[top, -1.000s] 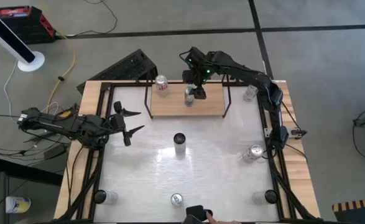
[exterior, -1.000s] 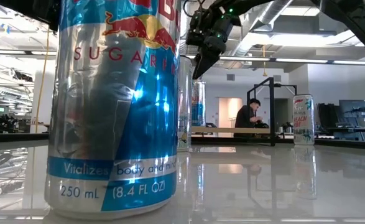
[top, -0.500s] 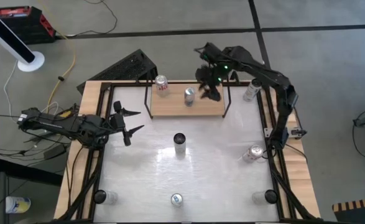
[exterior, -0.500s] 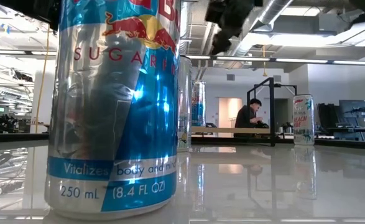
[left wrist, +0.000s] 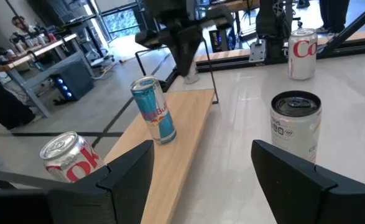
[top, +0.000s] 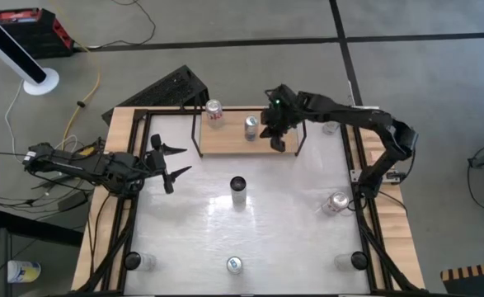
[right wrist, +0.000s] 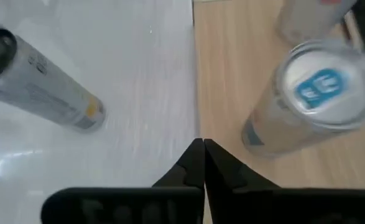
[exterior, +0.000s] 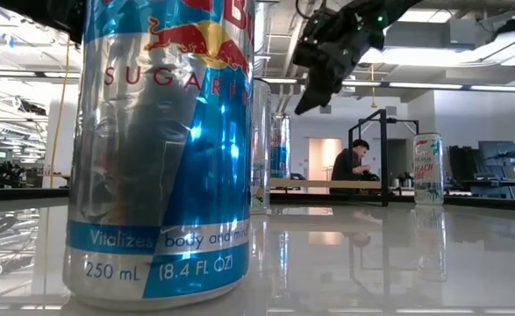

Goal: Place canned beverage on shelf
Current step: Put the top left blue soda can on the shelf

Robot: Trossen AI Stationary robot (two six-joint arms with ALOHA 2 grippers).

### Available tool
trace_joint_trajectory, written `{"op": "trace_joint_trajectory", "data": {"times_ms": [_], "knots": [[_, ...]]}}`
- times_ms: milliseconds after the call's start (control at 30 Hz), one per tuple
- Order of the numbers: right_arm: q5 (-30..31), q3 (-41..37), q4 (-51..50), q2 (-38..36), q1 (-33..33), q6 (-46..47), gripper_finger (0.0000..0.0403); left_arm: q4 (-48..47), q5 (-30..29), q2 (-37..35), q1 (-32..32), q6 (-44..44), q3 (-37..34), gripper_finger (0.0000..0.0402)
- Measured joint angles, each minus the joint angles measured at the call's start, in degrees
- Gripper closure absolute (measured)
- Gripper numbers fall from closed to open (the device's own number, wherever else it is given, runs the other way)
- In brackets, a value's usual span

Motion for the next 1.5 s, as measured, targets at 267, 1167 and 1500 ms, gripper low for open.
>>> {"op": "trace_joint_trajectory", "data": {"times_ms": [267, 1167, 1500], "knots": [[8.39, -0.16, 1.94, 6.23, 0.38, -0.64, 0.0388, -0.02, -0.05, 0.00, 0.00, -1.56, 0.00, 0.0145], [15.92, -0.11, 18.69, 10.32, -2.59, -3.80, 0.0384, -0.65, -0.52, 0.01, 0.00, -1.73, 0.00, 0.0145], [15.92, -0.11, 23.59, 10.31, -2.95, -3.55, 0.0384, -2.01, -0.38, 0.01, -0.01, -2.70, 0.00, 0.0145]]}}
